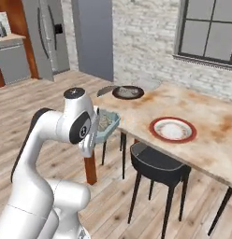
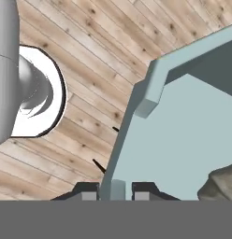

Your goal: Place two dumplings into each of the tupperware containers and then place the containers in the fridge.

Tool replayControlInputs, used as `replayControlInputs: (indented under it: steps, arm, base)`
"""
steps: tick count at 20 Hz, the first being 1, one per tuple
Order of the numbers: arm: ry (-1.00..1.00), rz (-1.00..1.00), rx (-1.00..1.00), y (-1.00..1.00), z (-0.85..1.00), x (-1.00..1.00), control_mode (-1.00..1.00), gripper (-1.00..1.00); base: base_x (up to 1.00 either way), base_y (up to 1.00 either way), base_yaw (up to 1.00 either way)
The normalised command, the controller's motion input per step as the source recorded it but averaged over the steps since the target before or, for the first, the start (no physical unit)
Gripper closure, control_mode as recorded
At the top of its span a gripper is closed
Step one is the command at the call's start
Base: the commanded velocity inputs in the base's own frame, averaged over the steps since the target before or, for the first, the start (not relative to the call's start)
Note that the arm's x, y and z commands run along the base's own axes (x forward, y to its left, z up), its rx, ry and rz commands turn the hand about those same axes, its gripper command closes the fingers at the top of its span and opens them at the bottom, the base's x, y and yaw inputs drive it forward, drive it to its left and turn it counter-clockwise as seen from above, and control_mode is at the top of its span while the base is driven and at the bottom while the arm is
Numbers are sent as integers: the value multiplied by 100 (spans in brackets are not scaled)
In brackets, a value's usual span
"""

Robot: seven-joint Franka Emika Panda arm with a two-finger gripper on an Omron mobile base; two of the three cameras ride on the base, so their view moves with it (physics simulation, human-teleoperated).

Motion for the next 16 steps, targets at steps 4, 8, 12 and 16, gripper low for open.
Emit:
replayControlInputs:
  steps: [4, 8, 12, 16]
  arm:
    - [0, 0, 0, 0, 0, 0, 100, 100]
    - [0, 0, 0, 0, 0, 0, 100, 100]
    - [0, 0, 0, 0, 0, 0, 100, 100]
    - [0, 0, 0, 0, 0, 0, 100, 100]
  base:
    - [-7, 34, 97]
    - [36, 57, 73]
    - [100, 100, 27]
    - [100, 100, 4]
